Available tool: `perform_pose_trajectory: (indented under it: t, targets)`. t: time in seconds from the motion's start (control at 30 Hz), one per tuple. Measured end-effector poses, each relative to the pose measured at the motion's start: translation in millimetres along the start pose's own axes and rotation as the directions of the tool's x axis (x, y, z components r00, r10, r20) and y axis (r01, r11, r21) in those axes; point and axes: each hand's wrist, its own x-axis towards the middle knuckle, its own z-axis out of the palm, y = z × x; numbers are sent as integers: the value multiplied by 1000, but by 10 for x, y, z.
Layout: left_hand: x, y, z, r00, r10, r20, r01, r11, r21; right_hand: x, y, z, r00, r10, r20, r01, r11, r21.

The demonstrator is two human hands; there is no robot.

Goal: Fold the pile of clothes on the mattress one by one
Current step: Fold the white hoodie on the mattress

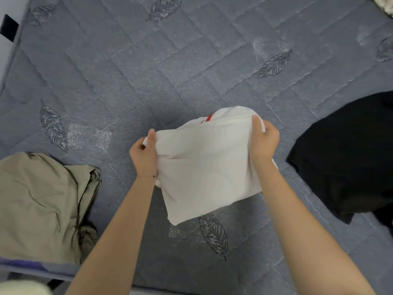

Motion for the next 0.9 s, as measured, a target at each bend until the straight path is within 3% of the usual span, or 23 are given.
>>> perform_pose_trajectory:
  t: [0.1, 0.23, 0.3, 0.47, 0.63, 0.8, 0.9]
  targets:
    - [78, 34, -1, 1000, -15, 18, 15, 999, 29, 52, 48, -29, 1000, -7, 23, 9, 996, -86]
    - [63, -2, -38, 991, -132, 33, 132, 991, 9, 181, 147, -150, 986, -5, 168, 89, 865, -494]
    - [40, -28, -81, 981, -178, 73, 176, 984, 29, 185, 178, -196, 984, 31, 176, 57, 880, -471]
    - [-88, -145, -199, 972, -118, 203, 62, 963, 264, 84, 155, -196, 992, 64, 112, -36, 971, -236]
    - [-34, -170, -244, 977, -53, 209, 5, 975, 224, 55, 112, -135, 995, 37, 92, -22, 987, -157]
    - [126, -41, -92, 994, -91, 62, 83, 990, 113, 98, 101, -97, 990, 38, 138, -6, 974, -227]
    - [116, -45, 3, 990, -142, -2, 142, 984, 110, 195, 188, -131, 952, 121, 282, 52, 842, -537]
